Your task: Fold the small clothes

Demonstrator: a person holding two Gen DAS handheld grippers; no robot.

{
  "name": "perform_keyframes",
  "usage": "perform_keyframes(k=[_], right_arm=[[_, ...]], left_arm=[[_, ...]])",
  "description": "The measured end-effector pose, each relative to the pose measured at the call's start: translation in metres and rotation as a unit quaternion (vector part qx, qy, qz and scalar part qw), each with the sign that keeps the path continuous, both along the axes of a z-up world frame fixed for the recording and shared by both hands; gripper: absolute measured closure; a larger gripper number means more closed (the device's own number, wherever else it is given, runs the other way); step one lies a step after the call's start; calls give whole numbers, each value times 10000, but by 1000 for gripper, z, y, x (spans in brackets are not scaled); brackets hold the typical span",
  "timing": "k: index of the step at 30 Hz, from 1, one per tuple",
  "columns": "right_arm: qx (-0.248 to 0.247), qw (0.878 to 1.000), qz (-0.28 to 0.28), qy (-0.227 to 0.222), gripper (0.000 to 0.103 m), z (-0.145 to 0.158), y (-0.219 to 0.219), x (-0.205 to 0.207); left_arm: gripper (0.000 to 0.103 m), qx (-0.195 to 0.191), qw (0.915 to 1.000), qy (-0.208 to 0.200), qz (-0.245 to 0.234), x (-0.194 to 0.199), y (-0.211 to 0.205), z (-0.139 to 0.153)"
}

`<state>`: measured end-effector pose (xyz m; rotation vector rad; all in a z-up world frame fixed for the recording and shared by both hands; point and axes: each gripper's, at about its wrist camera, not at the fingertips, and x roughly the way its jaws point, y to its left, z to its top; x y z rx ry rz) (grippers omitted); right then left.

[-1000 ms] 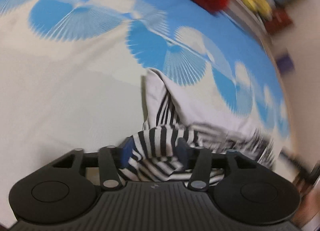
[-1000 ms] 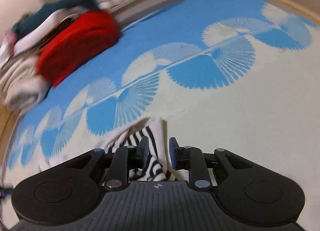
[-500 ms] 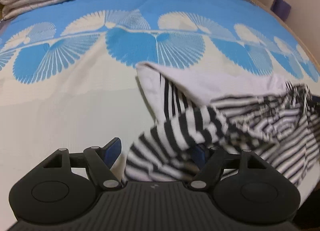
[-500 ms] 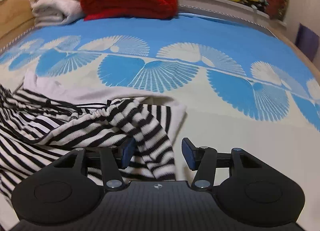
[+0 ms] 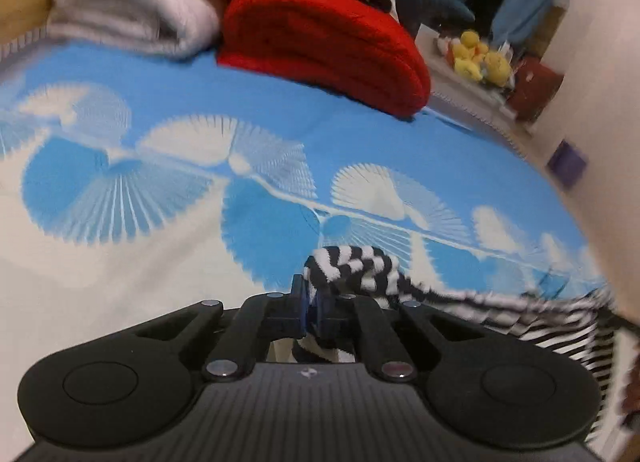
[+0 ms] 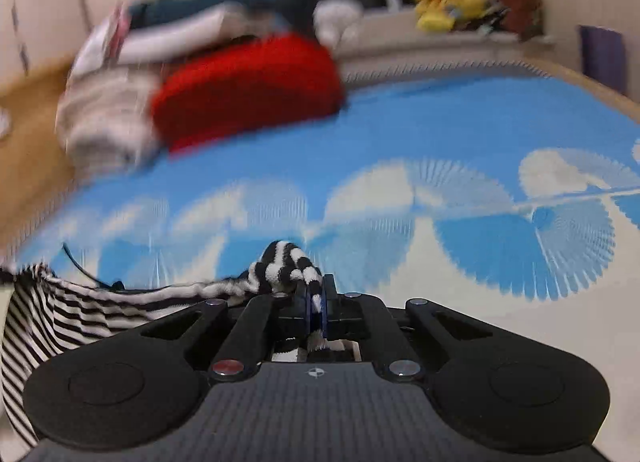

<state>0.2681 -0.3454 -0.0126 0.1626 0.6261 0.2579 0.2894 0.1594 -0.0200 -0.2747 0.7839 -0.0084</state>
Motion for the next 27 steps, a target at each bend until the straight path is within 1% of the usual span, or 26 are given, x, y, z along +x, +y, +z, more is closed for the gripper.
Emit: perform_keyframes(k=[1, 2, 3, 4, 5, 6, 7, 8, 10, 11, 12, 13, 14, 15, 16, 17, 18, 19, 20, 21, 22, 23, 24, 25, 26, 27], right_arm=[[-193, 9998, -81, 52, 99, -5, 6, 6], [-422, 9985, -163, 314, 99, -15, 13, 15], [-581, 9962, -194, 622, 99, -27, 16, 23], [-768, 9916, -189, 1022, 99, -42, 20, 31], [-919, 9872, -166, 1293, 99, -53, 23, 37], [-1011, 9849, -160, 1395, 99, -59, 26, 41], [-986, 9862, -208, 1311, 99, -56, 27, 43], [-881, 9892, -301, 1135, 99, -48, 26, 44], [-428, 9956, -536, 634, 100, -25, 20, 45], [-278, 9964, -664, 452, 100, -19, 18, 45], [-243, 9959, -798, 352, 100, -18, 17, 45], [-335, 9947, -882, 420, 100, -24, 20, 48], [-502, 9926, -905, 639, 100, -34, 25, 53], [-709, 9893, -886, 921, 100, -48, 30, 59], [-916, 9850, -832, 1206, 100, -61, 35, 63], [-1098, 9787, -713, 1580, 99, -77, 39, 68], [-1178, 9752, -657, 1755, 98, -84, 43, 67], [-1283, 9750, -644, 1699, 96, -83, 47, 66], [-1405, 9738, -590, 1686, 89, -78, 51, 65], [-1451, 9741, -524, 1656, 86, -72, 53, 62], [-1387, 9762, -487, 1597, 83, -65, 52, 58], [-1267, 9784, -500, 1557, 75, -58, 49, 54], [-1087, 9801, -567, 1562, 68, -51, 42, 46], [-909, 9805, -649, 1617, 67, -45, 34, 40], [-727, 9804, -729, 1682, 66, -36, 24, 34], [-568, 9800, -819, 1721, 66, -27, 14, 26]], left_arm=[[99, 361, 9991, 203, -78, 10, -14, -10], [99, 626, 9966, 506, -146, 19, -24, -24], [99, 847, 9916, 956, -197, 29, -33, -44], [98, 911, 9877, 1256, -184, 35, -35, -57], [98, 900, 9849, 1475, -125, 40, -37, -67], [99, 881, 9849, 1489, -46, 44, -38, -67], [99, 883, 9863, 1395, 31, 46, -37, -62], [99, 851, 9893, 1179, 113, 47, -35, -52], [99, 672, 9956, 582, 281, 46, -29, -30], [99, 632, 9969, 341, 323, 46, -28, -24], [99, 680, 9969, 219, 339, 45, -30, -23], [99, 797, 9960, 234, 320, 50, -35, -28], [99, 936, 9945, 391, 243, 53, -41, -37], [98, 1057, 9908, 839, 18, 59, -48, -57], [92, 1062, 9855, 1313, -177, 62, -52, -77], [91, 1092, 9840, 1385, -247, 58, -54, -86], [91, 1334, 9825, 1262, -318, 56, -60, -81], [87, 1506, 9789, 1319, -417, 56, -64, -75], [72, 1653, 9761, 1334, -462, 54, -67, -67], [60, 1729, 9750, 1304, -494, 50, -68, -59], [41, 1736, 9755, 1241, -525, 43, -67, -50], [34, 1681, 9766, 1216, -560, 37, -61, -45], [34, 1560, 9769, 1330, -597, 31, -55, -36], [34, 1453, 9766, 1496, -528, 25, -48, -29], [35, 1274, 9775, 1650, -326, 20, -37, -18], [35, 1041, 9801, 1686, -119, 11, -25, -4]])
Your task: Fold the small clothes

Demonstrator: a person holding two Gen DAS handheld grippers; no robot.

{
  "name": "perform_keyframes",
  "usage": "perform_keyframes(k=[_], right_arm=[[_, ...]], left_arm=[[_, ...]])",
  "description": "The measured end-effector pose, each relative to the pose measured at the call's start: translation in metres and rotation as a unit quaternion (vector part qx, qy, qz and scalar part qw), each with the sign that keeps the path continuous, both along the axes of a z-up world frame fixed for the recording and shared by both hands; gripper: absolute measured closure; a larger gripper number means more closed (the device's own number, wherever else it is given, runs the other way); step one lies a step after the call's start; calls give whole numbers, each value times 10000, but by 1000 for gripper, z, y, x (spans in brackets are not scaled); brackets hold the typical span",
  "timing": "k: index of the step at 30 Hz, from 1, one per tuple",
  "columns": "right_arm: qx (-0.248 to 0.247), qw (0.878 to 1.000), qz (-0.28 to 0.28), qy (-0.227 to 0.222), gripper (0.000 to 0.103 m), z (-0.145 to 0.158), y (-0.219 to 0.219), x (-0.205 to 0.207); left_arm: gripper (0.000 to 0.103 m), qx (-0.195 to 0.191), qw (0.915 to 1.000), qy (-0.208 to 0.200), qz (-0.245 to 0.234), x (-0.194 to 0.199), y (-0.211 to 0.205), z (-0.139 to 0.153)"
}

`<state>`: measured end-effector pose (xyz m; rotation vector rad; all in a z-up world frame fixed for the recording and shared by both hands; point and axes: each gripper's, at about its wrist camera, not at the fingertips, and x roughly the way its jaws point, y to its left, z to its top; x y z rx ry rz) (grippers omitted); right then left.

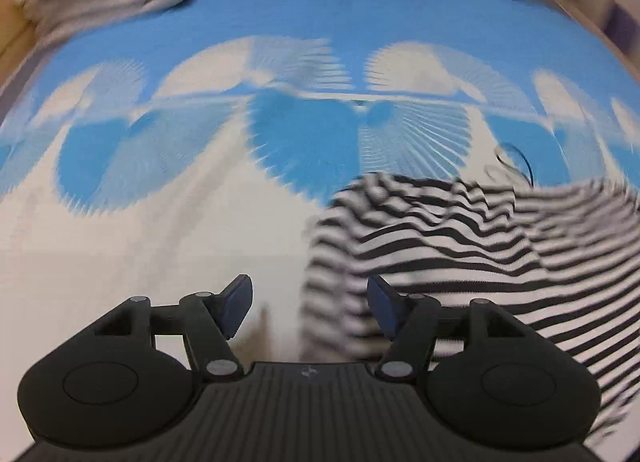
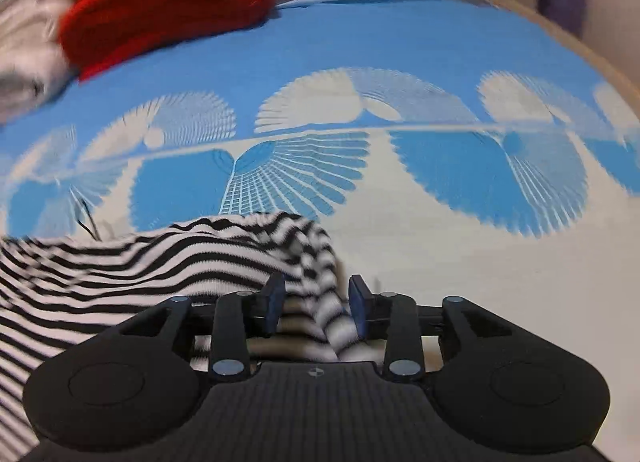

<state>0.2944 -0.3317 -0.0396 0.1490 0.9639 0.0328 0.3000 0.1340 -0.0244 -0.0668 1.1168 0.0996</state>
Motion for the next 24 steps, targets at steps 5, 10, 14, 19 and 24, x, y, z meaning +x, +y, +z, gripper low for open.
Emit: perform_keyframes(k=[5, 10, 14, 19, 24], right_arm=[[966, 9948, -313, 59, 65, 36, -48, -54], [1147, 9917, -396, 430, 62, 19, -69, -102], [1346, 9863, -484, 817, 62, 4, -74, -113], [1001, 9887, -257, 1089, 62, -8, -65, -120], [982, 9879, -275, 1170, 65, -13, -64, -123]], left_arm=[[35, -1299, 9909, -288, 213, -70, 34, 34], [50, -1495, 9867, 259, 577, -112, 43, -16], [62, -1596, 9845, 504, 523, -107, 47, -30], [62, -1596, 9822, 952, 255, -100, 43, -48], [65, -1465, 9838, 1028, 70, -102, 44, -61]])
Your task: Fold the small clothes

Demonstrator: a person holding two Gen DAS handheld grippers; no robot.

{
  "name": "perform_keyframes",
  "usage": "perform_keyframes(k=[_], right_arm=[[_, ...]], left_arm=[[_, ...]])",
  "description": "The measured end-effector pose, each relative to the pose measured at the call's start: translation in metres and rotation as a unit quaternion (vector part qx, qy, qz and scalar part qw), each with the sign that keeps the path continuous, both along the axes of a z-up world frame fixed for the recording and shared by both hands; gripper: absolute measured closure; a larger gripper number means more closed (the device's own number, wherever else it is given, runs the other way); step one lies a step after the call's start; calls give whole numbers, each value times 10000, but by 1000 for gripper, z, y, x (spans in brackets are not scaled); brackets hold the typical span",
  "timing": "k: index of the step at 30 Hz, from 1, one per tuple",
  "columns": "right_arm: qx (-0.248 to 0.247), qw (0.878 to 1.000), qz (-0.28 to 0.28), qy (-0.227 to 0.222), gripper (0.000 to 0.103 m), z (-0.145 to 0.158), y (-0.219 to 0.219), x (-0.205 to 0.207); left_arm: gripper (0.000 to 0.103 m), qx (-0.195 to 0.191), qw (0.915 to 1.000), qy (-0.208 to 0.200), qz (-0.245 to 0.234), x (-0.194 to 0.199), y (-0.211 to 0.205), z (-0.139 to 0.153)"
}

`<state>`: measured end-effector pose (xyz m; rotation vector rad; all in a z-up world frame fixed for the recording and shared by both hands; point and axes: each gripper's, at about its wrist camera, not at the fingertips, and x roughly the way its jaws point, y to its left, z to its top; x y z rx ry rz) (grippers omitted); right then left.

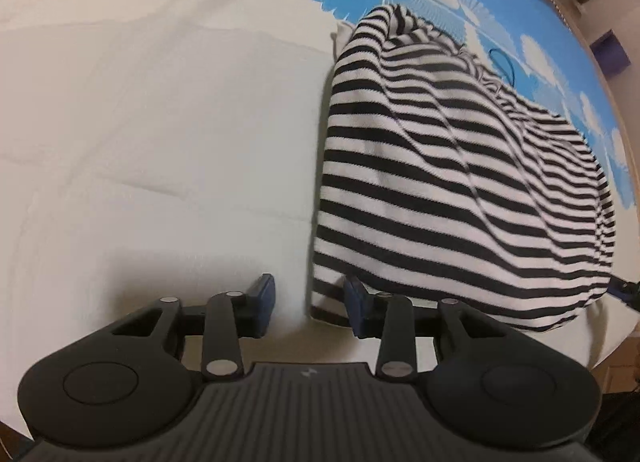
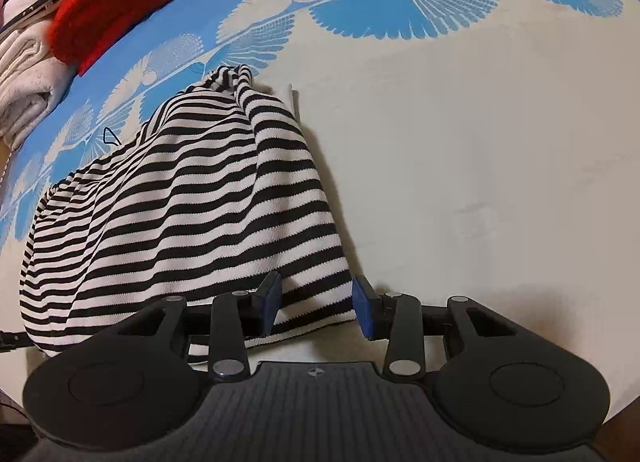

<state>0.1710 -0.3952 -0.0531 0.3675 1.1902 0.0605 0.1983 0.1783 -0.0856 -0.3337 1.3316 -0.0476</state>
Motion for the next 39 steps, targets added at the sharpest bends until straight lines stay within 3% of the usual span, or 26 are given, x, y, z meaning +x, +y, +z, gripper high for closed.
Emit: perform_keyframes(k=[1, 3, 4, 5, 8, 11, 12, 13, 15, 17, 18, 19, 21, 22, 23, 25, 26, 27, 29, 30, 31, 32, 34, 35, 37, 39], right_arm=[[-6, 10000, 21, 7, 68, 0, 0, 0], [-33, 9999, 95, 8, 86, 1, 2, -2], [-29, 9999, 118, -21, 90, 1, 2, -2], [6, 9999, 116, -85, 100, 4, 0, -3], [288, 9985, -149, -431, 102, 19, -11, -8], [620, 9928, -431, -927, 103, 39, -21, -19], [564, 9916, -441, -1072, 103, 45, -22, -21], [441, 9918, -481, -1095, 103, 45, -24, -22], [116, 9959, -705, -563, 103, 30, -32, -19], [-585, 9938, -942, 124, 103, 10, -38, -13], [-689, 9924, -999, 213, 103, 7, -42, -11], [-641, 9921, -1058, 189, 103, 7, -45, -9], [-414, 9917, -1218, 33, 103, 13, -51, -10], [-190, 9919, -1247, -117, 101, 17, -52, -10], [31, 9917, -1252, -279, 100, 21, -52, -10], [280, 9925, -1122, -395, 80, 23, -47, -7], [279, 9936, -1024, -374, 60, 22, -43, -6], [226, 9954, -869, -323, 52, 20, -37, -4], [77, 9983, -546, -183, 54, 14, -28, 1], [13, 9991, -423, -85, 54, 10, -25, 3], [-28, 9995, -323, 6, 54, 6, -21, 5], [-52, 9997, -217, 79, 54, 2, -16, 7], [-101, 9999, -51, 115, 77, 1, -9, 10], [-104, 9999, -15, 83, 101, 2, -7, 11], [-153, 9994, -159, -257, 102, 13, -7, 13], [-3, 9964, -543, -658, 103, 26, -15, 10]], left_arm=[[72, 52, 10000, -12, -49, -1, -1, -1], [85, 21, 9998, -47, -182, -2, -4, -1], [98, -49, 9996, -81, -255, -2, -6, -1], [102, -117, 9993, -127, -325, -3, -7, 1], [103, -185, 9983, -415, -356, -8, -5, 13], [103, -300, 9952, -922, 131, -20, 14, 38], [103, -1, 9947, -959, 374, -25, 22, 43], [103, 402, 9951, -709, 563, -29, 28, 38], [103, 918, 9929, -116, 744, -29, 34, 23], [103, 683, 9961, -265, 500, -27, 26, 26], [103, 466, 9969, -413, 473, -28, 23, 31], [102, 248, 9971, -543, 471, -28, 20, 36], [89, -172, 9968, -661, 405, -26, 14, 40], [71, -243, 9970, -634, 365, -21, 7, 38], [61, -254, 9976, -568, 320, -18, 4, 34], [60, -220, 9990, -334, 196, -14, -6, 25], [60, -222, 9994, -225, 156, -11, -8, 20], [61, -239, 9995, -134, 140, -7, -10, 15], [65, -291, 9995, -48, 132, -4, -14, 8], [74, -351, 9993, -26, 146, -2, -16, 6], [99, -402, 9991, -16, 164, 0, -15, 5], [101, -414, 9989, -42, 211, 1, -17, 5], [102, -381, 9988, -122, 283, 2, -17, 7], [102, -350, 9986, -221, 339, 1, -18, 13], [102, -394, 9964, -559, 503, -7, -15, 29], [102, -85, 9960, -768, 438, -14, -17, 38]])
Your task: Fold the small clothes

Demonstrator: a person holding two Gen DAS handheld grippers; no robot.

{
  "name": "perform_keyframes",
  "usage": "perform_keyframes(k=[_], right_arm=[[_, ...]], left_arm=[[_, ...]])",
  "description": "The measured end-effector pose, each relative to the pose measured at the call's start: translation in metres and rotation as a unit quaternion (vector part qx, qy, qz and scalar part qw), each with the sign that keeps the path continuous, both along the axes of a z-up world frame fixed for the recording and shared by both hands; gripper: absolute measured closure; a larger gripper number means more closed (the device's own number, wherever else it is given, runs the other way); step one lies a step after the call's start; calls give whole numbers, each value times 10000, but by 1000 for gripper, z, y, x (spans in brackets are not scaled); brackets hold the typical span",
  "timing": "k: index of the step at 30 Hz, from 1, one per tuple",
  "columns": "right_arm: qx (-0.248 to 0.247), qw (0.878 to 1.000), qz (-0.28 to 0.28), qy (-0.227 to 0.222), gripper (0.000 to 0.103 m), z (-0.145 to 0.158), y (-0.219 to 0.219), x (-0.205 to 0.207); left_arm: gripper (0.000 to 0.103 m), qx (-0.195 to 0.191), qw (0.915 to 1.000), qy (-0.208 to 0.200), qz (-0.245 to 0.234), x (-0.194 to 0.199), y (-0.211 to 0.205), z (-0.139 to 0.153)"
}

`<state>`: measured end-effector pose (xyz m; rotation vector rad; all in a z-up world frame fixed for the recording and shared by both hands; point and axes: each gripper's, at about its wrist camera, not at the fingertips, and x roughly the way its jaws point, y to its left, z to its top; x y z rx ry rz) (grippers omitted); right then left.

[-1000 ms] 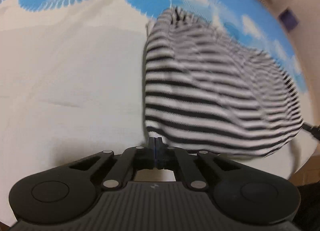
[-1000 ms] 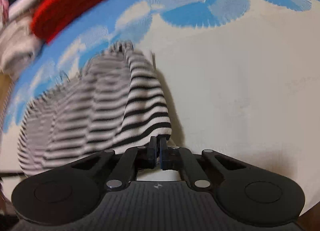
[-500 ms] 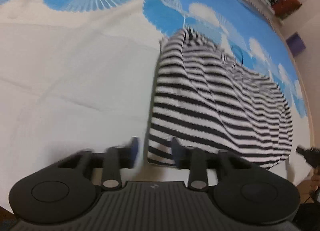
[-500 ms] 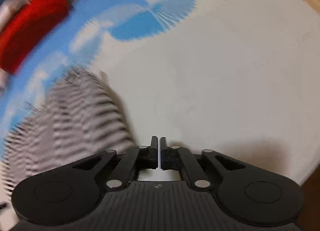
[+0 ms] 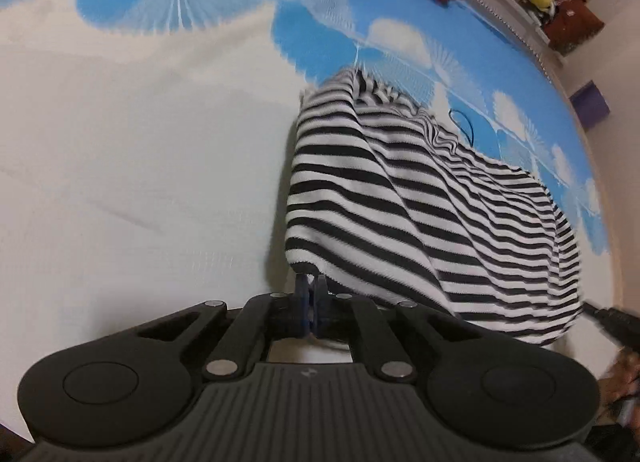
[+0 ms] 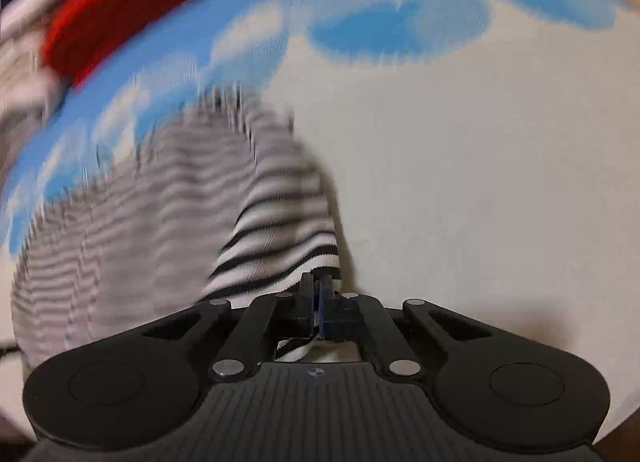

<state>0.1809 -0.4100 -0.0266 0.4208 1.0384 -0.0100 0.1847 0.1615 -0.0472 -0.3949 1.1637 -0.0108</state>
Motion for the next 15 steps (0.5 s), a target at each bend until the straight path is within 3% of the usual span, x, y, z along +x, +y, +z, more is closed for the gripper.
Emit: perform_keyframes(k=[1, 3, 5, 7, 9, 10, 12, 15], right_arm=[[8, 9999, -103, 49, 103, -1, -3, 0], [-363, 9972, -147, 635, 103, -18, 1, 3], [-517, 9934, -110, 1017, 103, -30, 7, 6], [-650, 9936, -113, 920, 103, -26, 13, 8], [-967, 9931, -331, 582, 102, -12, 17, 6], [-1272, 9901, -470, 355, 101, -3, 17, 4], [-1881, 9795, -684, -237, 91, 17, 21, 0], [-1532, 9819, -521, -981, 79, 34, 25, -3]], left_arm=[[102, 285, 9994, 192, -58, 0, -4, -5], [102, 746, 9940, 777, -210, 2, -11, -24], [102, 958, 9904, 921, -373, 5, -19, -30], [98, 1400, 9848, 934, -440, 7, -28, -27], [80, 1619, 9847, 581, -270, 8, -30, -13], [70, 1449, 9888, 312, -152, 8, -29, -4], [69, 828, 9963, -218, -22, 10, -28, 11], [69, 224, 9980, -541, -255, 19, -42, 20]])
